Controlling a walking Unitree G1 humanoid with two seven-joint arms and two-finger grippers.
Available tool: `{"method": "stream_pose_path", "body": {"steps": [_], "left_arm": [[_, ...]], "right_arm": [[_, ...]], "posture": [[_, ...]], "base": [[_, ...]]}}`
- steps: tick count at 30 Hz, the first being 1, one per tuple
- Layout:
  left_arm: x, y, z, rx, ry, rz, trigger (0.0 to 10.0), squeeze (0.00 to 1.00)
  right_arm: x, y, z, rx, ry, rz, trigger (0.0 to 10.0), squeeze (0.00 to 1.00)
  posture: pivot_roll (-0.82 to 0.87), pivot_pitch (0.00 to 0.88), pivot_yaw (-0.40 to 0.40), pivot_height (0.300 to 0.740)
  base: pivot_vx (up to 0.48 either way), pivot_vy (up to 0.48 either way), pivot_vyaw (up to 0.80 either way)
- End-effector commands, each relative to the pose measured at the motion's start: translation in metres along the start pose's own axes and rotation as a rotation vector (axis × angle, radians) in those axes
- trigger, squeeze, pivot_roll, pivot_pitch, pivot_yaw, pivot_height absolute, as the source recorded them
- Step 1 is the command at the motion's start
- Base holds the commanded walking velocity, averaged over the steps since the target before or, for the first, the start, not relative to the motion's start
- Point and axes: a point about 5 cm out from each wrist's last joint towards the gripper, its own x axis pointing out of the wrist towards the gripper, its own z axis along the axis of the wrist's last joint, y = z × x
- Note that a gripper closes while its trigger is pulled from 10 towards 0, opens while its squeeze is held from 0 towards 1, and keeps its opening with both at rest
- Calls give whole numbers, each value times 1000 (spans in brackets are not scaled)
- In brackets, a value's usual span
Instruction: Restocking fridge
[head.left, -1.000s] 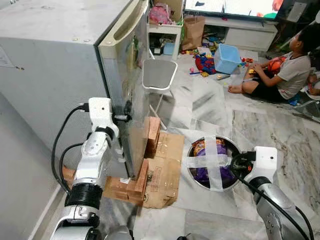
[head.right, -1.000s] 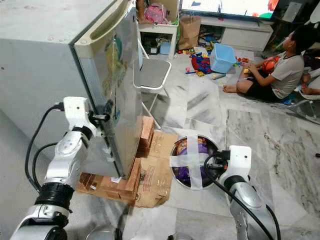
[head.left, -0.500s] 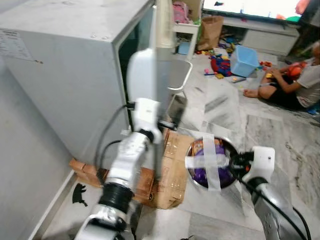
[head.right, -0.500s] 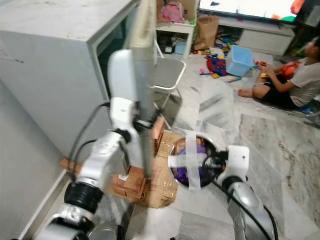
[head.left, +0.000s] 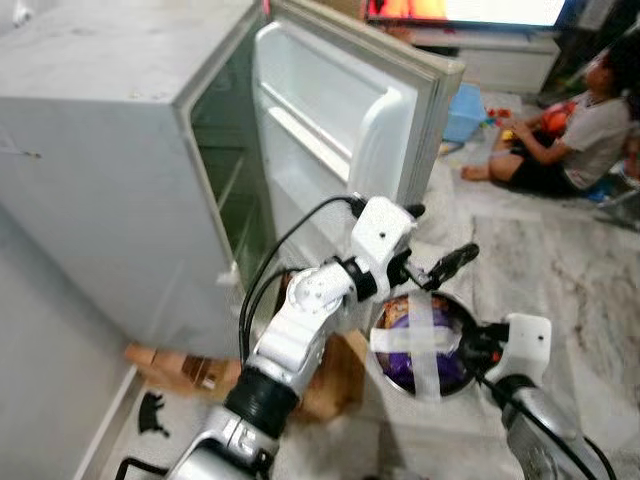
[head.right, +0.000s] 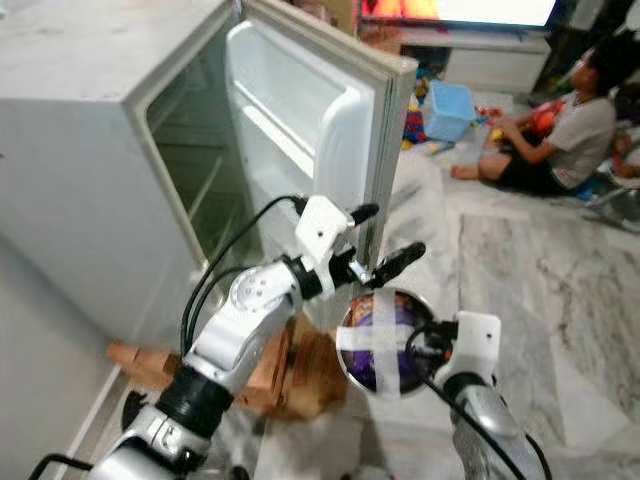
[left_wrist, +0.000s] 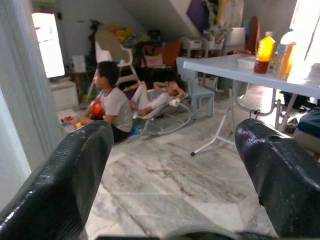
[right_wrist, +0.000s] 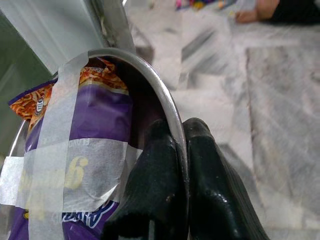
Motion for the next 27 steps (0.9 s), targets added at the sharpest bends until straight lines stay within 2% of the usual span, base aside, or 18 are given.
{"method": "stream_pose_path", "body": {"steps": [1, 6, 7, 13, 14, 15, 16, 17, 19, 20, 21, 24, 25, 26, 27], "left_arm": [[-2, 2, 0, 18, 3, 7, 10000, 0], [-12, 16, -5, 57, 30, 76, 10000, 0], [-20, 24, -8, 52, 38, 126, 10000, 0], [-38, 37, -14, 52, 61, 212, 10000, 0], [-46, 43, -16, 67, 74, 263, 10000, 0], [-46, 43, -16, 67, 74, 263, 10000, 0], [-57, 53, -20, 95, 98, 354, 10000, 0], [-57, 53, -20, 95, 98, 354, 10000, 0], [-73, 67, -23, 126, 129, 479, 10000, 0], [-73, 67, -23, 126, 129, 479, 10000, 0], [-90, 79, -28, 140, 164, 606, 10000, 0], [-120, 91, -36, 154, 231, 766, 10000, 0], [-128, 93, -38, 158, 248, 800, 10000, 0], [-128, 93, -38, 158, 248, 800, 10000, 0], [-139, 96, -41, 154, 270, 857, 10000, 0]], "right_arm": [[3, -7, 7, -10, -26, -26, 10000, 0], [11, -3, 16, -12, -53, -22, 10000, 0], [15, -1, 18, -14, -60, -15, 10000, 0], [20, 3, 21, -17, -67, -6, 10000, 0], [22, 5, 23, -17, -74, 0, 10000, 0], [22, 5, 23, -17, -74, 0, 10000, 0], [24, 8, 25, -19, -81, 12, 10000, 0], [24, 8, 25, -19, -81, 12, 10000, 0], [27, 12, 27, -24, -90, 22, 10000, 0], [27, 12, 27, -24, -90, 22, 10000, 0], [30, 14, 30, -21, -97, 28, 10000, 0], [34, 17, 30, -14, -98, 33, 10000, 0], [35, 18, 30, -13, -98, 35, 10000, 0], [35, 18, 30, -13, -98, 35, 10000, 0], [36, 19, 29, -12, -97, 39, 10000, 0]], "posture": [[-21, 0, 13, 740], [-11, 0, 4, 740], [-9, 0, 2, 740], [2, 0, -6, 740], [11, 0, -13, 740], [11, 0, -13, 740], [16, 0, -18, 740], [16, 0, -18, 740], [23, 0, -25, 740], [23, 0, -25, 740], [26, 0, -27, 740], [36, 0, -22, 740], [36, 0, -22, 740], [36, 0, -22, 740], [37, 0, -24, 740]], "base": [[262, -398, 0], [259, -399, 0], [240, -412, 0], [242, -411, 0], [244, -412, 0], [244, -412, 0], [251, -405, 0], [251, -405, 0], [262, -399, 0], [281, -386, 0], [296, -375, 0], [303, -370, 0], [304, -368, 0], [304, -368, 0], [304, -368, 0]]}}
